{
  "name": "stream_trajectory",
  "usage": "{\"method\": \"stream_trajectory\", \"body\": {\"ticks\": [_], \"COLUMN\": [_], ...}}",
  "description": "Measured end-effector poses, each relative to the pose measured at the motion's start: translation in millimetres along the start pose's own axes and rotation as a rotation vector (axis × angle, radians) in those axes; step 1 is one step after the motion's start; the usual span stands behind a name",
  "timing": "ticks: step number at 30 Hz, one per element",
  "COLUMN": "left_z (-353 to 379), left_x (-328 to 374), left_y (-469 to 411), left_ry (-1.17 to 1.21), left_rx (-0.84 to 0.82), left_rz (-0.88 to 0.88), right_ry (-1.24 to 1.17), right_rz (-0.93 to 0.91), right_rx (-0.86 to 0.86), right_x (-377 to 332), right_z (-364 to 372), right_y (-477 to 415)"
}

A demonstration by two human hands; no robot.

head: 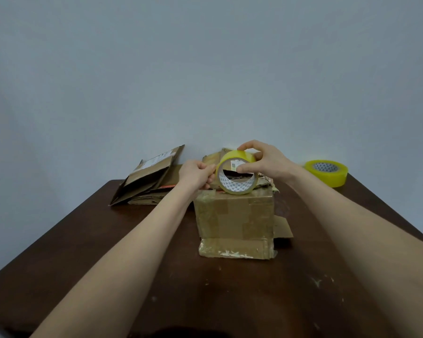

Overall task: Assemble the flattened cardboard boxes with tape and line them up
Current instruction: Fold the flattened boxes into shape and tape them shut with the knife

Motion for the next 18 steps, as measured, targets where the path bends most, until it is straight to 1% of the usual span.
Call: {"method": "stream_trajectory", "body": {"ticks": [4, 8, 10, 12, 16, 18], "left_z": [-6.1, -25.0, -34.7, -40.0, -38.4, -34.8], "left_x": [-3.5, -9.1, -14.2, -18.9, -27.3, -35.8], "left_y": [0.3, -0.7, -1.9, -0.8, 2.2, 3.0], "left_ry": [-0.091, -0.177, -0.202, -0.278, -0.341, -0.36], "left_rx": [0.019, 0.098, 0.112, 0.122, 0.117, 0.094], "left_rz": [0.014, 0.033, 0.027, 0.015, 0.014, -0.01], "right_ry": [0.115, 0.267, 0.292, 0.316, 0.342, 0.368], "right_rz": [-0.026, -0.001, -0.003, -0.006, 0.051, 0.035], "right_rx": [0.02, 0.022, 0.006, 0.01, 0.099, 0.104], "right_x": [-8.3, -6.3, -7.0, -7.3, 0.4, -0.2], "right_z": [0.9, -2.2, -3.9, -6.9, -14.1, -11.7], "right_y": [-6.1, -10.0, -10.9, -11.5, -10.1, -10.2]}}
Point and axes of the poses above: each hand's wrist, its own y-axis away from the middle knuckle, its own z-axis out of the palm, x = y × z, the point moved 6 cm from there along -y, towards the middle knuckle, and after that the axes turned 10 degrees about -x, right-handed, at the moved point
